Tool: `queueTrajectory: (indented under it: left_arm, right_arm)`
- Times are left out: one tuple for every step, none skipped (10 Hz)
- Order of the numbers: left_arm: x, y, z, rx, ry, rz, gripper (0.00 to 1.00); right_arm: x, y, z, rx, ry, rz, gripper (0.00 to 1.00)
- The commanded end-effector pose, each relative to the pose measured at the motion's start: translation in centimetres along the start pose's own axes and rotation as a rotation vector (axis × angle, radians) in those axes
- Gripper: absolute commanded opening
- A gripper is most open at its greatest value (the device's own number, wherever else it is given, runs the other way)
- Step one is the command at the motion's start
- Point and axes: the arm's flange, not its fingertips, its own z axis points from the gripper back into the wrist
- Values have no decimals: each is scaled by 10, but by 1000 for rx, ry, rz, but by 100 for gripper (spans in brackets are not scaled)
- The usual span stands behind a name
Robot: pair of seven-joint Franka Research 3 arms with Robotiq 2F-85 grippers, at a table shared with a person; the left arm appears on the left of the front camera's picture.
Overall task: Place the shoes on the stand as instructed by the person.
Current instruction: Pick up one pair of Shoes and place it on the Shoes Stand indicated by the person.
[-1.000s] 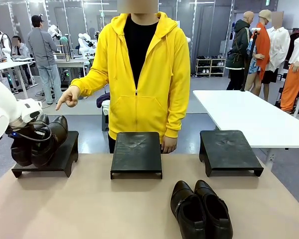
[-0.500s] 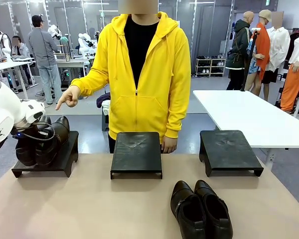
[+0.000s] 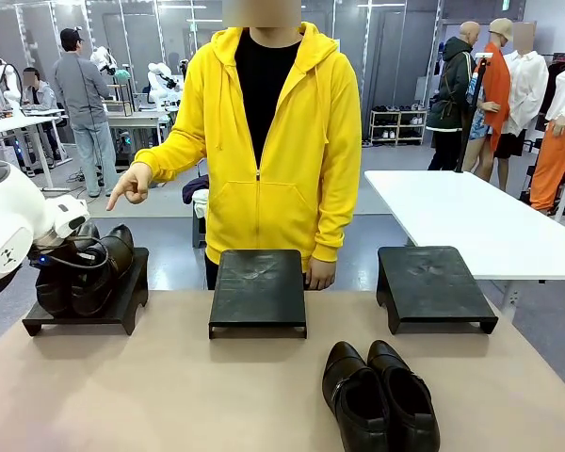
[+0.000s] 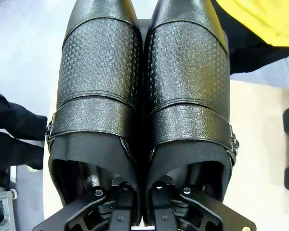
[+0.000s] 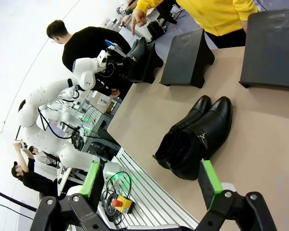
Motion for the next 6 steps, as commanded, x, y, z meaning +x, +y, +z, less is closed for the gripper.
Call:
queueTrajectory:
  left_arm:
    - [10, -4, -1, 3, -46, 12, 14]
    - [11, -3, 1, 4, -48, 11, 40]
    - [13, -2, 4, 5, -51, 13, 46]
    - [14, -2, 6, 7, -53, 13, 71]
    - [15, -1, 9, 8, -54, 6, 77]
    - [15, 0, 11, 10, -50, 1, 100]
  right_arm:
    - [1, 1, 1, 11, -11, 19, 100]
    - [1, 1, 1, 11, -11, 19, 100]
    - [1, 1, 1, 11, -11, 19, 100]
    - [1, 1, 1, 11, -11, 19, 100]
    - [1, 1, 1, 11, -11, 19, 100]
    - [1, 1, 1, 11, -11, 19, 100]
